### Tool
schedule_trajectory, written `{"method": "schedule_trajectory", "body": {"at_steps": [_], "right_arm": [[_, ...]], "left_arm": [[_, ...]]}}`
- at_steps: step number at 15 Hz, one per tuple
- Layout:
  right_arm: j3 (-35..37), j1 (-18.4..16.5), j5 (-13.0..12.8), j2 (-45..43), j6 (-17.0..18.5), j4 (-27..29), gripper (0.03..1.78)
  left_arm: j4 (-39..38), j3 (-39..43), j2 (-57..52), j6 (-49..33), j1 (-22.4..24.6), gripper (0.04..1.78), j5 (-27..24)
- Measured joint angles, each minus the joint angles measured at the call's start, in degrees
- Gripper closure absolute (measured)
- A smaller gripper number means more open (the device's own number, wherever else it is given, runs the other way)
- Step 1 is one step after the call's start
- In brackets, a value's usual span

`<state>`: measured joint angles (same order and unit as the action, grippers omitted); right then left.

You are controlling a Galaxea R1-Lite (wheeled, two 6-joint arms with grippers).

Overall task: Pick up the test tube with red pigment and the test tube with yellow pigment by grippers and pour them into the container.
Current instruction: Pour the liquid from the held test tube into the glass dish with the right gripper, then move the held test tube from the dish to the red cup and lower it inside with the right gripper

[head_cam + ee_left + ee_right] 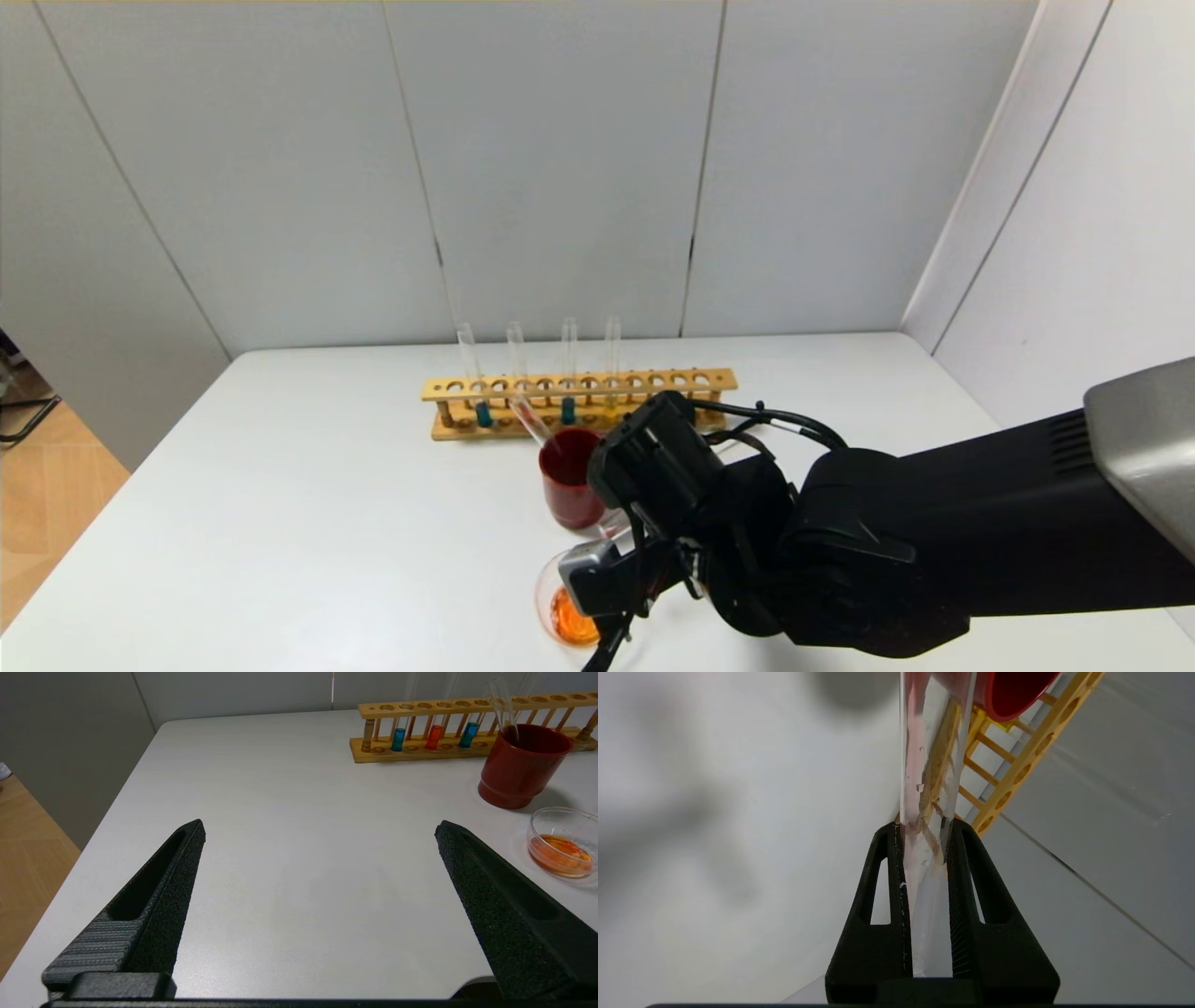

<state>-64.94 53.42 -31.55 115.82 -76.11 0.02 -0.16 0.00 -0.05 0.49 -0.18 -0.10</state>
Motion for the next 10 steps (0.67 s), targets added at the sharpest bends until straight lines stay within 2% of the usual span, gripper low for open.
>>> {"method": "schedule_trajectory", "body": {"at_steps": [3, 5, 10], "right_arm": [[-0.52, 0.52, -0.37, 0.07, -0.82, 0.0, 1.49], [-0.61, 0.96, -1.91, 0.07, -1.34, 0.0, 1.49], [-0.61, 1.87, -2.05, 0.05, -1.29, -0.07, 1.49]], "left_arm": [[0.0, 0.0, 0.0, -0.02, 0.0, 0.08, 0.0], [0.0, 0.0, 0.0, -0.02, 0.0, 0.08, 0.0], [0.0, 0.0, 0.0, -0.02, 0.0, 0.08, 0.0]]}}
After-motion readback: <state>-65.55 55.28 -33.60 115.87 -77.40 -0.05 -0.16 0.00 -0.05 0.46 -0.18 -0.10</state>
